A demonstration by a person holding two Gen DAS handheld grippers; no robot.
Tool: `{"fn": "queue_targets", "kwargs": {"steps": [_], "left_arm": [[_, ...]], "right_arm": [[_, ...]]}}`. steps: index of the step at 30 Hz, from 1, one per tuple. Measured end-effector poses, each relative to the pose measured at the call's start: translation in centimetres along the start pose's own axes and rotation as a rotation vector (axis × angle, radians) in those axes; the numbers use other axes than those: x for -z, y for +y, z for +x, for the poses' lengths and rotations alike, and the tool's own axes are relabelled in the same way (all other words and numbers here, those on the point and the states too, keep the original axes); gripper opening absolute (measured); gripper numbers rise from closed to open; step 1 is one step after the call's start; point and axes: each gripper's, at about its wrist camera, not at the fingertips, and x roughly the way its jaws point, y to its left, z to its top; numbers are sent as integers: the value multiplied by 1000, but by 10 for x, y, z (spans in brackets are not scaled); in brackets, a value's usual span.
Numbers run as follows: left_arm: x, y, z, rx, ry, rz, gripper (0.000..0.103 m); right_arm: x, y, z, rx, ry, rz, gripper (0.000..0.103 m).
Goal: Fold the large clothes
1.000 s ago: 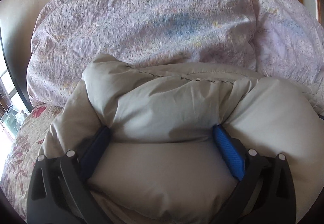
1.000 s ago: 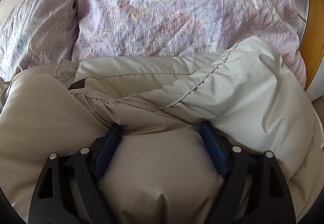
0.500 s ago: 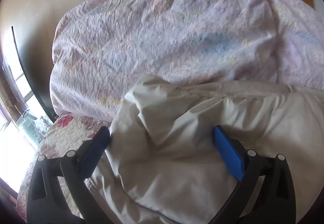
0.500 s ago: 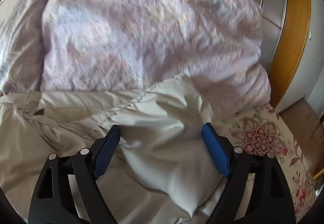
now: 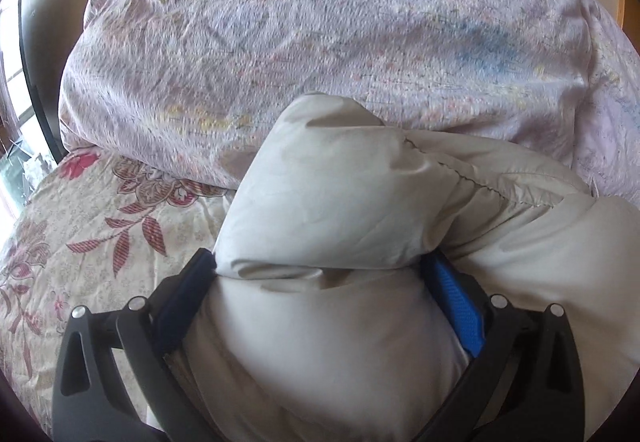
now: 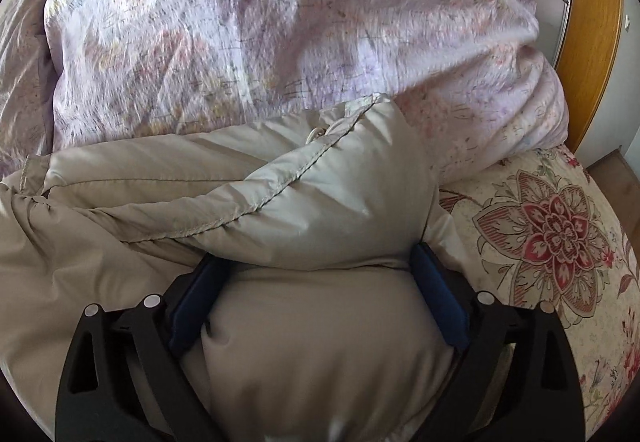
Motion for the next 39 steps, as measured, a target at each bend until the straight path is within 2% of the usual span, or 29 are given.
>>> {"fn": "queue_targets", "kwargs": {"steps": [9,17,21,27,31,34,37,39], "left_arm": [[-5,6,21,58,69,-40,101],[-3,23,12,79,25,-80,101],[0,33,10,110,26,-116,101],[-3,28,20,83,66,-93,101],[-5,29,20,65,62,-90,101],[1,27,-11,37,48,-76,101],[13,63,-57,114,-10,-154,101],[25,94,-82,180,-19,-251,101]], "right_arm": [[-7,-18,35,33,60,-19,100],[-8,-31,35,26,-4,22,100],[-10,-34,42,31,11,24,100],[-20,-29,61,56,62,2,102],[-23,-31,63,62,32,12,102],[-12,-55,29,62,-29,108,101],[10,-109,-24,-43,-56,386,101],[29,-129,-47,-88,-38,460,101]]}}
